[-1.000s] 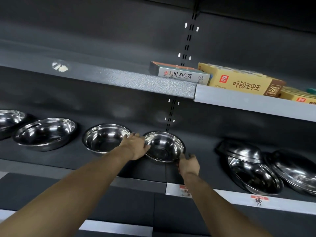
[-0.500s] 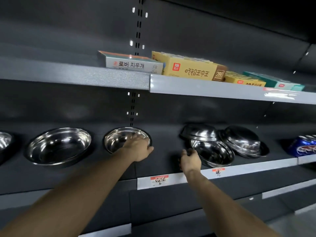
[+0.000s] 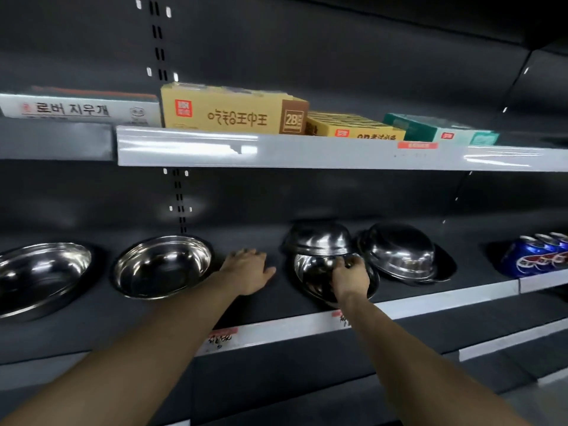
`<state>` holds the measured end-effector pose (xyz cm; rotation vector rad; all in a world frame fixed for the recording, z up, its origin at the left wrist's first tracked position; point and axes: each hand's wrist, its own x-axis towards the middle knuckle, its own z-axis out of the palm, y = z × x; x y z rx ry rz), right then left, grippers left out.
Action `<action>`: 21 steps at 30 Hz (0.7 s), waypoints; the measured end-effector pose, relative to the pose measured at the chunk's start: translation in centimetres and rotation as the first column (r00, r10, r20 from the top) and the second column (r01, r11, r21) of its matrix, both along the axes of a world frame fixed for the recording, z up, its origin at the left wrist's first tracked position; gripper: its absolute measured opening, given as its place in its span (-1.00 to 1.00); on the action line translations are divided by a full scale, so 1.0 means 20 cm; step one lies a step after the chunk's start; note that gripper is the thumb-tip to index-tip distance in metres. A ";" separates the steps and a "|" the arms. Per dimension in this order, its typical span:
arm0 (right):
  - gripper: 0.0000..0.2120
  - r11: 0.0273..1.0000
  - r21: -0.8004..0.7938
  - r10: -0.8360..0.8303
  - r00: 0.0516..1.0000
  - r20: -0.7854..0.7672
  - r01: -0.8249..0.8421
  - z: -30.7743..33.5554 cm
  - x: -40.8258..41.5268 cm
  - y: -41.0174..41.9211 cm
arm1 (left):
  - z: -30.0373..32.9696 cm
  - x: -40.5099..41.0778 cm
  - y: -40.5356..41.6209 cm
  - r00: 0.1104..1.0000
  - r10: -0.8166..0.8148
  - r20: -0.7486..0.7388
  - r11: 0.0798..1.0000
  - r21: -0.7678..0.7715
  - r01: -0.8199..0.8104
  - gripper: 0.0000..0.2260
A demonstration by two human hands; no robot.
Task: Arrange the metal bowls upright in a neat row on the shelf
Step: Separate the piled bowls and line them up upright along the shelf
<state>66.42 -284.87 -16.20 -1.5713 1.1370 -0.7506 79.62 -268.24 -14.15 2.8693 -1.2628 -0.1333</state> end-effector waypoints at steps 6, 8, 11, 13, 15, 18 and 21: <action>-0.56 0.996 0.035 0.079 0.997 0.016 -0.080 -0.03 -0.02 -0.31 | -0.01 -0.06 -0.28 0.995 0.078 -0.056 0.995 -0.054 -0.081 -0.53; -0.53 0.993 0.050 0.107 0.994 0.018 -0.108 -0.03 -0.01 -0.38 | -0.02 -0.07 -0.34 0.992 0.104 -0.072 0.991 -0.072 -0.109 -0.55; -0.52 0.988 0.036 0.147 0.989 0.010 -0.147 -0.03 0.03 -0.46 | -0.02 -0.05 -0.41 0.986 0.132 -0.100 0.986 -0.088 -0.141 -0.54; -0.52 0.983 0.033 0.179 0.984 -0.004 -0.179 -0.04 0.06 -0.50 | -0.01 -0.02 -0.45 0.980 0.156 -0.122 0.981 -0.096 -0.168 -0.53; -0.50 0.976 0.061 0.212 0.977 -0.009 -0.211 -0.05 0.09 -0.52 | 0.00 0.00 -0.48 0.973 0.177 -0.151 0.975 -0.106 -0.194 -0.53; -0.49 0.964 0.079 0.255 0.966 -0.029 -0.252 -0.05 0.11 -0.55 | -0.01 0.04 -0.54 0.955 0.201 -0.219 0.960 -0.151 -0.237 -0.56; -0.50 0.960 0.059 0.276 0.959 -0.062 -0.272 -0.04 0.11 -0.56 | -0.03 0.07 -0.61 0.921 0.228 -0.315 0.931 -0.206 -0.301 -0.52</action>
